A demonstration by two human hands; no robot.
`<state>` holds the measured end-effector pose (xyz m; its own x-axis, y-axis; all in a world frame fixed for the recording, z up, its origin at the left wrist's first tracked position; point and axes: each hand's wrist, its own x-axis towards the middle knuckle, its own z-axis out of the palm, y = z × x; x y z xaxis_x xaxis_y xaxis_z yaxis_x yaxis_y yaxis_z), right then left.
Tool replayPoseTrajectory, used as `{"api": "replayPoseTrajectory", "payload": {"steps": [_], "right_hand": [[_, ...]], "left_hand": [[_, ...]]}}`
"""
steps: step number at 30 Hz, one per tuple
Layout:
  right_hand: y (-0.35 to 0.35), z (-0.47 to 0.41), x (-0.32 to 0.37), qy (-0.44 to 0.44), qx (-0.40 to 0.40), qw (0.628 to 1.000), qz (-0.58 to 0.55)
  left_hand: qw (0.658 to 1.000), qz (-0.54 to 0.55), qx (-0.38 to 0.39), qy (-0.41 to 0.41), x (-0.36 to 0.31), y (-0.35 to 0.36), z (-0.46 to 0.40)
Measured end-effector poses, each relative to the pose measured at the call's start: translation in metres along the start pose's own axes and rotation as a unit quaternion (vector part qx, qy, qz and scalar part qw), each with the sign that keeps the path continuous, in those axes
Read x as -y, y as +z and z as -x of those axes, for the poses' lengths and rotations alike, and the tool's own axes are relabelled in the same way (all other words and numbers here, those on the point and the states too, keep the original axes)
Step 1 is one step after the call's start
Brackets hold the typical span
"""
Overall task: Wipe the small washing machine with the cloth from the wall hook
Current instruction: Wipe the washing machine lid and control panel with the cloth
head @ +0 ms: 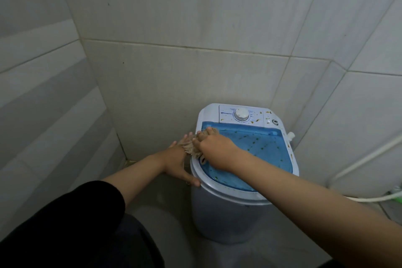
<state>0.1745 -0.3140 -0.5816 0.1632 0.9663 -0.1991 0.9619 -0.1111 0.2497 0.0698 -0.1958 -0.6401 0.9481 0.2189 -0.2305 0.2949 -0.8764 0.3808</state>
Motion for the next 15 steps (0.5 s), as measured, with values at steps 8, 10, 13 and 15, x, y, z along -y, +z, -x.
{"api": "replayPoseTrajectory", "payload": {"steps": [8,10,13,15], "right_hand": [[-0.005,0.04,0.016,-0.021,0.033,0.998,-0.042],[-0.004,0.048,0.018,-0.034,0.034,0.998,-0.039],[0.001,0.062,0.021,-0.057,0.016,0.998,-0.026],[0.007,0.07,0.021,-0.066,0.017,0.997,-0.026]], "left_hand": [[1.0,0.01,-0.006,-0.007,-0.002,0.004,0.003],[1.0,0.019,-0.01,-0.01,-0.002,0.003,0.003],[1.0,0.0,-0.013,-0.016,0.003,0.005,0.001],[1.0,-0.011,-0.013,-0.022,0.005,0.006,0.0]]}}
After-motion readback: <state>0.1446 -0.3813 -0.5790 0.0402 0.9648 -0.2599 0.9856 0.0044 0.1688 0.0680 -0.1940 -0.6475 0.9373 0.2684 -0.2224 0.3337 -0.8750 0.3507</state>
